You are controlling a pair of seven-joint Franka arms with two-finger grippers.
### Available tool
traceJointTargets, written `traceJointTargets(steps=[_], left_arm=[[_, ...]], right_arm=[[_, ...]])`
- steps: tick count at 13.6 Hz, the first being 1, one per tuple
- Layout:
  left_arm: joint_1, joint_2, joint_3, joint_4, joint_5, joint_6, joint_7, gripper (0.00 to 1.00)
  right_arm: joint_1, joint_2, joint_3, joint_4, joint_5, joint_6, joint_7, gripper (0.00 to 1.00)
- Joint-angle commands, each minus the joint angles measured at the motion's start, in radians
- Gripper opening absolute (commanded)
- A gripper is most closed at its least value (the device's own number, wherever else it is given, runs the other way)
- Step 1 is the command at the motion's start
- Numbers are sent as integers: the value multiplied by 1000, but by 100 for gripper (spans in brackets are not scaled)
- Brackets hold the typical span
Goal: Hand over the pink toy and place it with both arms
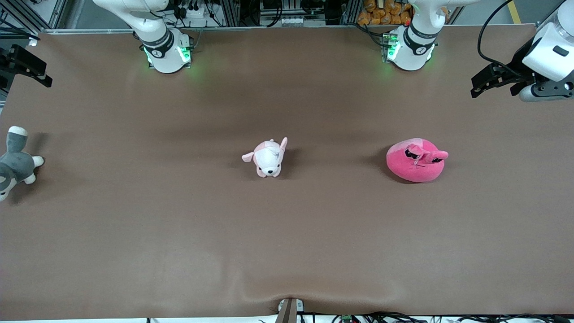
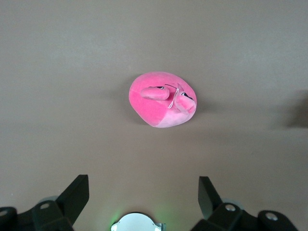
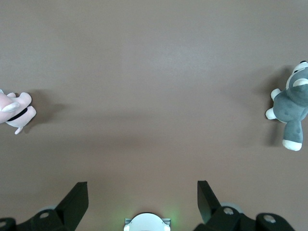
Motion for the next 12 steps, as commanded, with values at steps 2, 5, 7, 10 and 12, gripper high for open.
traceJointTargets(steps=[2,5,7,10,12], left_arm=[[8,7,-6,32,18,-25,14,100],[5,32,-6,75,25,-42,-1,100],[0,67,-9,129,45,-80,-3,100],[6,67,-7,127,45,-91,3,100],[8,66,-7,123,44,-120,-8,100]], right_arm=[[-1,10,3,22,-15,-16,14,100],[-4,10,3,23,-15,-16,10,100],[-3,10,3,23,-16,-16,13,100],[-6,15,1,25,-27,-10,8,100],[-17,28,-2,26,-35,-8,8,100]])
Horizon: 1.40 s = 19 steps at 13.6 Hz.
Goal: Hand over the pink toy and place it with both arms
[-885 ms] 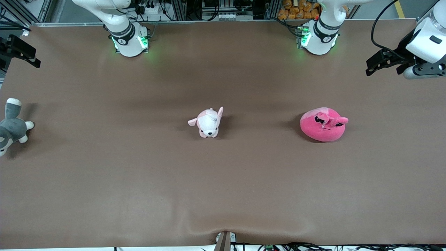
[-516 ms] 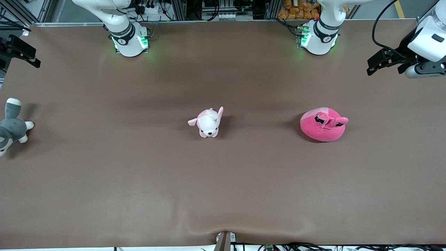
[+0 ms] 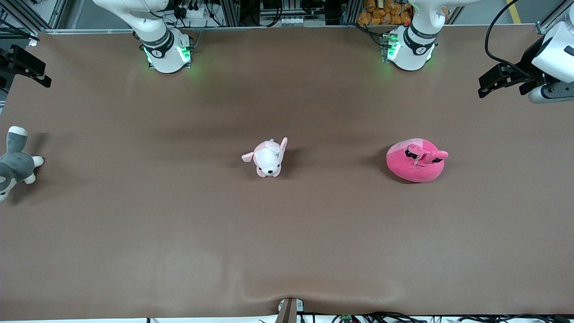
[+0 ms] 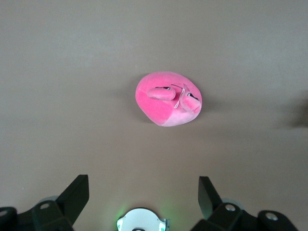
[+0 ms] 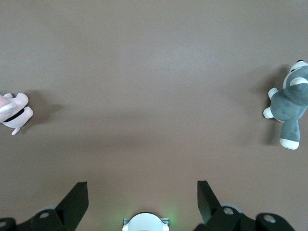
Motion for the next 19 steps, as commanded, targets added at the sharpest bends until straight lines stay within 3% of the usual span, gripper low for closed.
traceJointTargets(steps=[1,4,10,19], left_arm=[[4,10,-7,27,18,-46,-7,100],[6,8,-7,14,16,-46,-7,100],[6,8,-7,-19,16,-24,-12,100],[4,6,-9,-117,16,61,-183,100]], right_arm=[[-14,35,-1,29,-29,-5,8,100],[4,35,5,31,-75,-8,17,100],[-11,55,3,32,-74,-2,15,100],[-11,67,3,32,-75,6,12,100]])
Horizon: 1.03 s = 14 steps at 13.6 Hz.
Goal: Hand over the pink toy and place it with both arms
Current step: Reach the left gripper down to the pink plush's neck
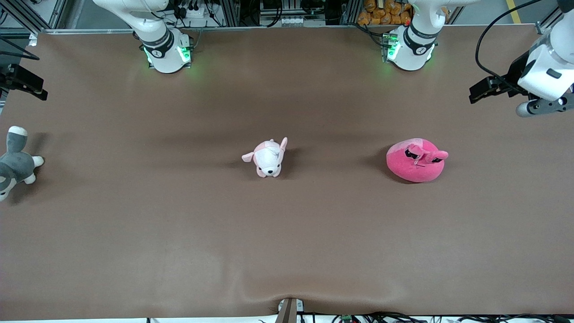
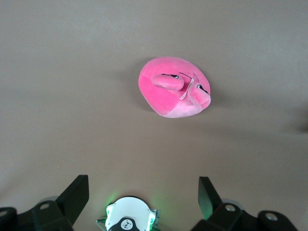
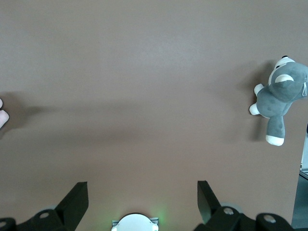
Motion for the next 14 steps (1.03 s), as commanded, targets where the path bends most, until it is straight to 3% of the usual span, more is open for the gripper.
traceJointTargets(steps=[1,5,14], left_arm=[[4,-9,-7,-55,16,46,-87,100],[2,-4,-8,-105,16,54,-286,100],[11,49,-5,-175,12,117,-531,100]], right_arm=[[-8,20,8,23,-17,-6,13,100],[-9,22,6,23,0,-6,18,100],[-5,25,6,21,5,-6,9,100]])
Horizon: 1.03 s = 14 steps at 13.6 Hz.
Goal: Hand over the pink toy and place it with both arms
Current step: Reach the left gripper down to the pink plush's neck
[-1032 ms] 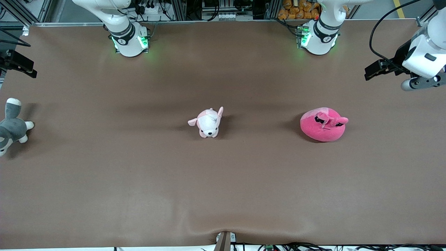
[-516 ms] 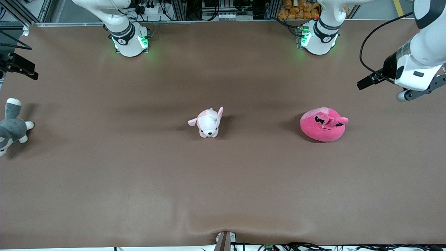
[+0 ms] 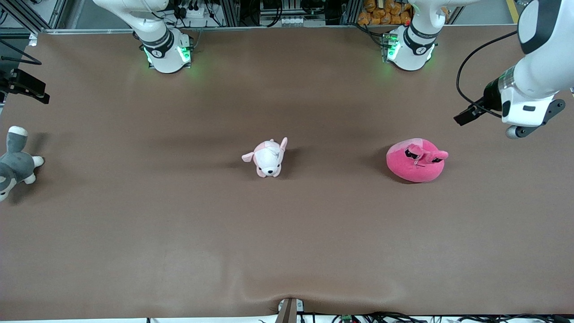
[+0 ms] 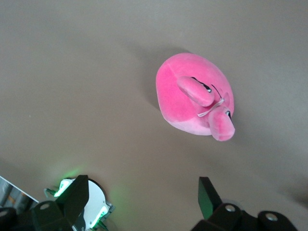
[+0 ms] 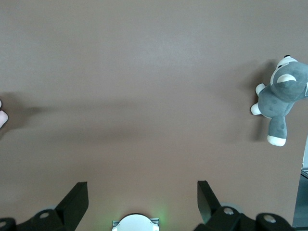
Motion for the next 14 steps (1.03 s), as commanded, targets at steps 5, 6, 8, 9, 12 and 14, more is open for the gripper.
traceJointTargets(steps=[5,6,8,9,12,14], left_arm=[[47,78,-5,3,-7,46,-197,100],[49,92,-5,1,-18,60,-235,100],[49,113,-5,0,-44,93,-329,100],[55,127,-5,1,-73,106,-373,100],[73,189,-5,5,-132,150,-471,100],[76,222,-5,5,-151,173,-536,100]], right_arm=[[4,14,5,23,24,-4,8,100],[1,14,5,23,63,-6,106,100],[1,14,5,23,192,-9,375,100],[2,15,5,20,244,-10,489,100],[19,23,10,12,358,-10,729,100],[40,32,10,12,407,-7,811,100]])
